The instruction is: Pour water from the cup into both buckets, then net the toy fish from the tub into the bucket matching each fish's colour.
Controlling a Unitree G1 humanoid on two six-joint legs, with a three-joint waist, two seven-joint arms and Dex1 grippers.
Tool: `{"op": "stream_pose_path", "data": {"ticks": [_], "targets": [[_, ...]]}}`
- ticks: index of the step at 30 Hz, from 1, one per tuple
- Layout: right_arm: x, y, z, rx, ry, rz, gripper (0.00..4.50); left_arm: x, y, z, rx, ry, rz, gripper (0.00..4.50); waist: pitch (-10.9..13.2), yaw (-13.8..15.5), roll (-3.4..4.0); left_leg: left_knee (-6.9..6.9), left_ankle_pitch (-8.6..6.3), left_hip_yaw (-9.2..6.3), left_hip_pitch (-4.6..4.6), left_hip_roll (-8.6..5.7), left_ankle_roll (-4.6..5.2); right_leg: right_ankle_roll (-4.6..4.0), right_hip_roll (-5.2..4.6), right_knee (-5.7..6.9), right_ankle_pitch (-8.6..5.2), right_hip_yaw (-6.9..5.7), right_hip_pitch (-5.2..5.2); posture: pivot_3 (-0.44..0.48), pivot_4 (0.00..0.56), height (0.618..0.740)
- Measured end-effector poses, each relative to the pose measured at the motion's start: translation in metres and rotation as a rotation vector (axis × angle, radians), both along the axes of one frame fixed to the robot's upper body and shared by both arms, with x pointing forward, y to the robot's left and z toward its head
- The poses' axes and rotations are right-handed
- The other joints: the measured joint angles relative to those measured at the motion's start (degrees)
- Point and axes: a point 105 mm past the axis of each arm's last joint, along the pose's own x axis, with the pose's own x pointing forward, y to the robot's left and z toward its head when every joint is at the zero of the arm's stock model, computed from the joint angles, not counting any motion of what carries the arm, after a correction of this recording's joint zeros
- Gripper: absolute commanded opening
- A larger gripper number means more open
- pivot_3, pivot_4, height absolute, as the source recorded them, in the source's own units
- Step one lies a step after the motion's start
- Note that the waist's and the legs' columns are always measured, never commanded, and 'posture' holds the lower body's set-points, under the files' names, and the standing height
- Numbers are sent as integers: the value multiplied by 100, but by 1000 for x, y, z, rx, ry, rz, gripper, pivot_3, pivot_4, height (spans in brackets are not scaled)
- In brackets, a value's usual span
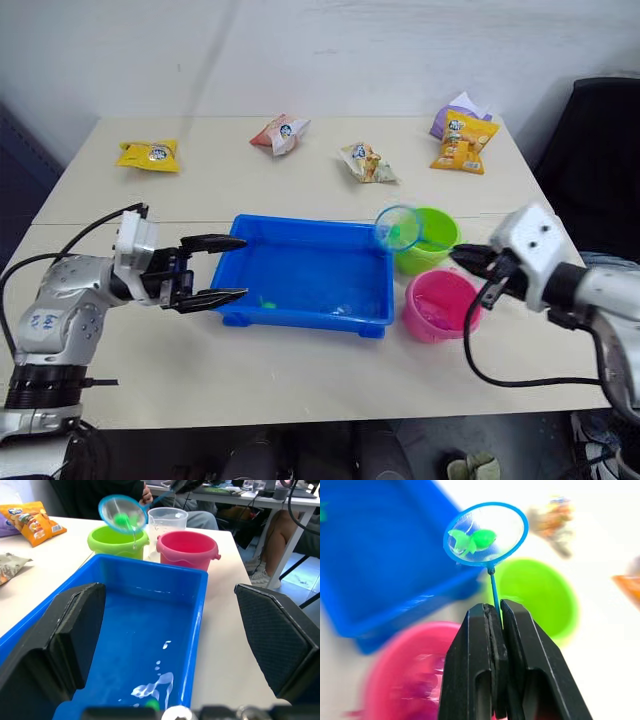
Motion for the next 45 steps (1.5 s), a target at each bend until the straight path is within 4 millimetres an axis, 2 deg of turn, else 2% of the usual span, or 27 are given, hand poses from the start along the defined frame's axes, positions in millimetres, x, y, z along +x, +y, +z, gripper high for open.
{"op": "stream_pose_path", "data": {"ticks": [5, 7, 10, 14, 18, 22, 25, 30, 33, 37, 40, 43, 45], "targets": [[15, -39, -5, -69, -97, -152, 0, 6, -6, -2, 9, 2, -15, 4428, 0, 8, 1, -1, 1, 4, 0, -1, -2, 0, 0, -1, 0, 2, -2, 0, 150, 739], [20, -47, -9, -127, -137, -175, 0, 9, -8, -3, 8, -6, -14, 4428, 0, 4, 1, 0, 1, 5, 1, 0, -3, 0, 0, -1, 0, 3, -2, 0, 150, 739], [26, -48, -20, -221, -173, -160, 0, 11, -14, -3, 4, -6, -29, 4428, 1, 2, 1, 0, 3, 6, 1, 0, -5, 0, 1, 0, 0, 3, -2, 0, 150, 739], [28, -50, -22, -304, -246, -150, 0, 12, -16, -1, 3, -12, -35, 4428, 1, 0, 3, 0, 4, 6, 2, 2, -7, 1, 1, 1, 0, 4, -2, 0, 150, 739], [28, -39, -28, -463, -329, -61, 0, 11, -18, -1, 1, -12, -37, 4428, 2, 1, 3, 1, 5, 6, 3, 2, -9, 1, 0, 3, 0, 4, -2, 0, 150, 739], [26, -34, -25, -637, -459, -4, 0, 12, -19, -2, -5, -8, -32, 4428, 3, 1, 5, 4, 5, 7, 2, 1, -9, 1, -2, 3, 0, 5, -3, 0, 150, 739], [25, -31, -24, -868, -533, 93, 0, 14, -20, -2, -12, -9, -18, 4428, 4, -4, 8, 5, 6, 6, 3, 3, -11, 1, -2, 3, 0, 4, -2, 0, 150, 739], [27, -33, -32, -999, -577, 127, 0, 15, -22, -2, -29, -27, 1, 4428, 4, -12, 8, 6, 7, 8, 3, 3, -13, 1, -1, 6, 0, 6, -3, 0, 150, 739], [30, -32, -26, -1053, -656, 120, 0, 16, -21, -4, -17, -43, 11, 4428, 4, -30, 9, 6, 9, 8, 4, 4, -16, 0, 1, 7, 0, 6, -3, 0, 150, 739], [32, -27, -13, -983, -715, 99, 0, 15, -19, -3, -15, -61, 19, 4428, 4, -34, 8, 6, 9, 9, 5, 4, -16, 0, 1, 8, 0, 7, -3, 0, 150, 739], [31, -14, 2, -723, -695, 80, 0, 13, -5, -9, 3, -51, 59, 4428, 4, -86, 8, 5, 10, 6, 6, 11, -18, 0, 9, 8, 0, 7, -1, 0, 150, 739], [30, 16, 9, -436, -582, 146, 0, 10, 14, -8, 35, -73, 106, 4428, 5, -141, 8, 4, 11, 2, 7, 16, -19, 0, 8, 12, 0, 7, -1, 0, 150, 739], [31, 47, 8, -250, -417, 233, 0, 8, 32, -9, 75, -101, 161, 4428, 4, -166, 9, 4, 10, 2, 13, 16, -18, -2, 6, 20, -1, 9, -1, 0, 150, 739]]}}
